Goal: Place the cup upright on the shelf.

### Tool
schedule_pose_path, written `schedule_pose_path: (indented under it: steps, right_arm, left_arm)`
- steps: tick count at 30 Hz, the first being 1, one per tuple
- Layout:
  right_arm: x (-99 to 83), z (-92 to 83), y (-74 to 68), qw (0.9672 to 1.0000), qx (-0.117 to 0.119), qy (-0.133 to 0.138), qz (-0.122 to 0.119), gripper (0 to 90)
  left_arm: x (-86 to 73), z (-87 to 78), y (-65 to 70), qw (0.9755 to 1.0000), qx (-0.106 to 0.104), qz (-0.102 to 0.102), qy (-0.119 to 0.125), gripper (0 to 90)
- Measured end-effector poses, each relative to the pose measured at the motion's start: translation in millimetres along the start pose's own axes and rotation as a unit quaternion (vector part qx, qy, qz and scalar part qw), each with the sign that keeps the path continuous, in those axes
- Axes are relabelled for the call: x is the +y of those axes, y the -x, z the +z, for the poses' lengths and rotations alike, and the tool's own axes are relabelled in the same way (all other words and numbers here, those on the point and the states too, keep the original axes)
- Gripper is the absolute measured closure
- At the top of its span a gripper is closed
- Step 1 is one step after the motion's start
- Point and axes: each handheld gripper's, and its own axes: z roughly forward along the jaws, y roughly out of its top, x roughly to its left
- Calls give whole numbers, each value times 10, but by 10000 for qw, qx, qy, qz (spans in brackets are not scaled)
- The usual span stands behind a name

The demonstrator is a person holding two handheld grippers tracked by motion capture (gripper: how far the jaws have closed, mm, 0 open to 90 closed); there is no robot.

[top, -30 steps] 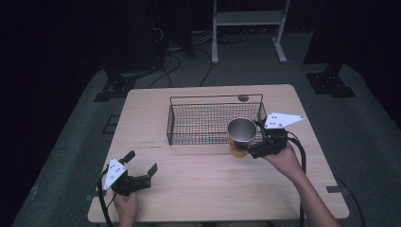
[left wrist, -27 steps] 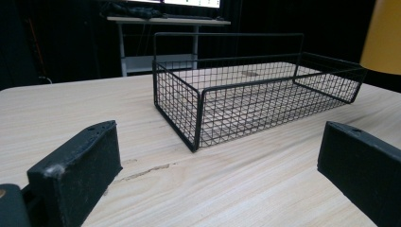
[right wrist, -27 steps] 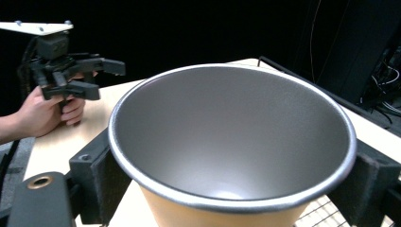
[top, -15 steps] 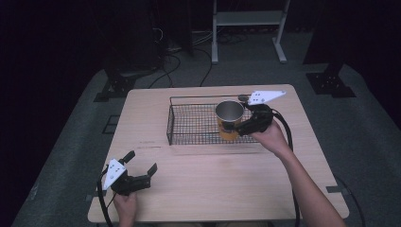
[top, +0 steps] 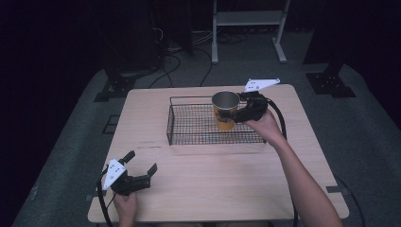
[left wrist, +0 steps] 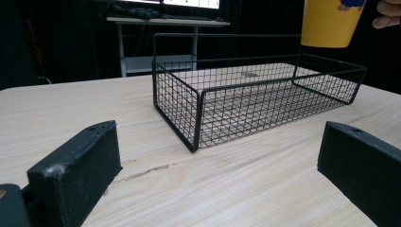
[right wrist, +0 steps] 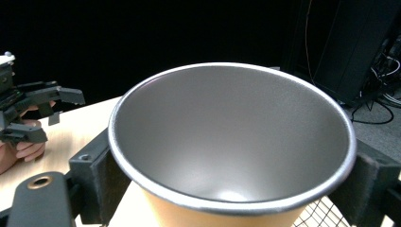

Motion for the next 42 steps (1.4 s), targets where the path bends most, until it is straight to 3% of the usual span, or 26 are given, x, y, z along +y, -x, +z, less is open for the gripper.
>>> schedule_pose_path:
  steps: [11,18,25,42]
  right_arm:
    - [82,64,51,10000,-18,-49,-23,123]
    - [240,95,89,10000,-27,-35,-68,122]
    - [375,148,153,9999,-41,128,18,123]
    - [-26,434,414,9987,-63,-160,475,122]
  left_arm:
    - [1,0,1,10000,-3,6,-2,0]
    - [1,0,0,10000,-3,10,-3,0]
    - [0,0,-2,10000,-16,4,-1,0]
    - [0,1,0,10000,-24,5,-4,0]
